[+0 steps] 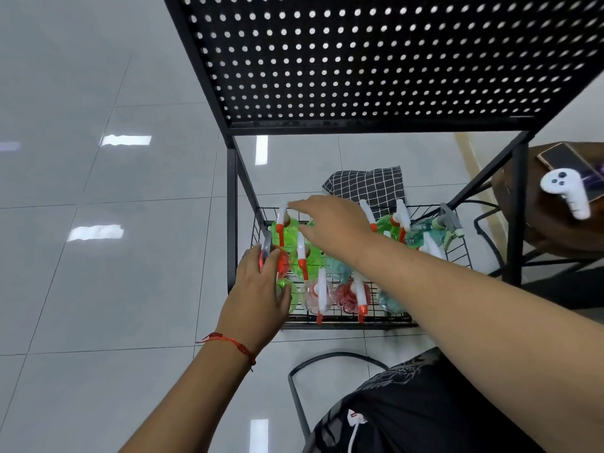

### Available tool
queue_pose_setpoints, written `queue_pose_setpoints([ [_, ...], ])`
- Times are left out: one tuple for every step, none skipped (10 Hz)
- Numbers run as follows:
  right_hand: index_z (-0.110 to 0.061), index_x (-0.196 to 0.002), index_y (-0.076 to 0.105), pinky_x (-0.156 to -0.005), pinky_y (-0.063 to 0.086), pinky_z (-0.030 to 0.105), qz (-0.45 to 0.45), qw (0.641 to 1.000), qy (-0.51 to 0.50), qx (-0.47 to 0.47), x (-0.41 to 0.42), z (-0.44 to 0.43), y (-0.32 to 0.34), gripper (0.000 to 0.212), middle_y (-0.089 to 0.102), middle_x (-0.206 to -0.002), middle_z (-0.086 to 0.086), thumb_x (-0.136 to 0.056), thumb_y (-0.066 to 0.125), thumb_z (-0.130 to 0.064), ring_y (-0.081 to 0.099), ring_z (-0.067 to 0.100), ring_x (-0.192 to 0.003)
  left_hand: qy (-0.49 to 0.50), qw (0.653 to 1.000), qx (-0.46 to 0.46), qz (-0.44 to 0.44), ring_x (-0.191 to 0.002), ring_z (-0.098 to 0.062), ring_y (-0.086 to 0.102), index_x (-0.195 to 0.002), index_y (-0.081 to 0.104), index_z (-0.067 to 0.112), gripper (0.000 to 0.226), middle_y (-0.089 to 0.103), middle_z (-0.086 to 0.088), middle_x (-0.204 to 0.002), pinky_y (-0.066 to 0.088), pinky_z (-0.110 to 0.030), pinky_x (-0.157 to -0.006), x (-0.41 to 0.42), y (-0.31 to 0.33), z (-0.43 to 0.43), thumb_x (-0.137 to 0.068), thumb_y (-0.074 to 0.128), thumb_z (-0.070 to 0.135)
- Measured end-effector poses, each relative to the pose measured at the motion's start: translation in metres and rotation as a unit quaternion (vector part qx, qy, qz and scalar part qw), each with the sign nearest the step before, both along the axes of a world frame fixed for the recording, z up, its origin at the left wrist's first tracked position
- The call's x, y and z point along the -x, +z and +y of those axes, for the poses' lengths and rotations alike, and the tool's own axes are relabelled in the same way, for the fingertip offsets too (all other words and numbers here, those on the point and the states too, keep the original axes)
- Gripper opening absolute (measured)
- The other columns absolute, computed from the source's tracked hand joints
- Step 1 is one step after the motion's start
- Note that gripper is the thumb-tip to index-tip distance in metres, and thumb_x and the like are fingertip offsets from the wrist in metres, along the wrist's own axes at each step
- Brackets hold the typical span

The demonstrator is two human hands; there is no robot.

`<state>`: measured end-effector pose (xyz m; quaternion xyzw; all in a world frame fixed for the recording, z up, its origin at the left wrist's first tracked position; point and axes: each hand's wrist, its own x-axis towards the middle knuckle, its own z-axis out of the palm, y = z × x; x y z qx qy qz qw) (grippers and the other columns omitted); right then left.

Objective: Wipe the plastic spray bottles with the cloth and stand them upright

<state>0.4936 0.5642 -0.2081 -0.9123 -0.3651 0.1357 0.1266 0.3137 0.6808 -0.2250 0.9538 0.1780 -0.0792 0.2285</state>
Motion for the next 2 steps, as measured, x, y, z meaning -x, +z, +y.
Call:
queue_pose_setpoints([
  [-0.038,-0.153,0.053,-0.104,0.049,0.042,0.000,1.000,-0.011,-0.007,0.005,-0.019,0.003,0.046,0.063,-0.144,-0.005,-0.107,0.055,-0.035,0.058,0.022,-0.132,-0.028,0.999,-0.010,-0.032,-0.154,-0.024,0.033,-0.155,0.048,0.020,0.059,0.038,-0.008,-0.162,0.046,-0.038,-0.117,0.000,0.001,0.000,-0.101,0.068,0.027],
  [-0.036,-0.154,0.052,-0.118,0.039,0.048,-0.008,0.999,-0.040,-0.021,0.013,-0.045,0.011,0.046,0.057,-0.154,-0.007,-0.108,0.054,-0.037,0.049,0.022,-0.144,-0.063,0.997,-0.028,-0.039,-0.151,-0.027,0.035,-0.149,0.053,0.017,0.054,0.046,-0.007,-0.154,0.043,-0.044,-0.123,-0.005,0.001,-0.002,-0.099,0.070,0.029],
])
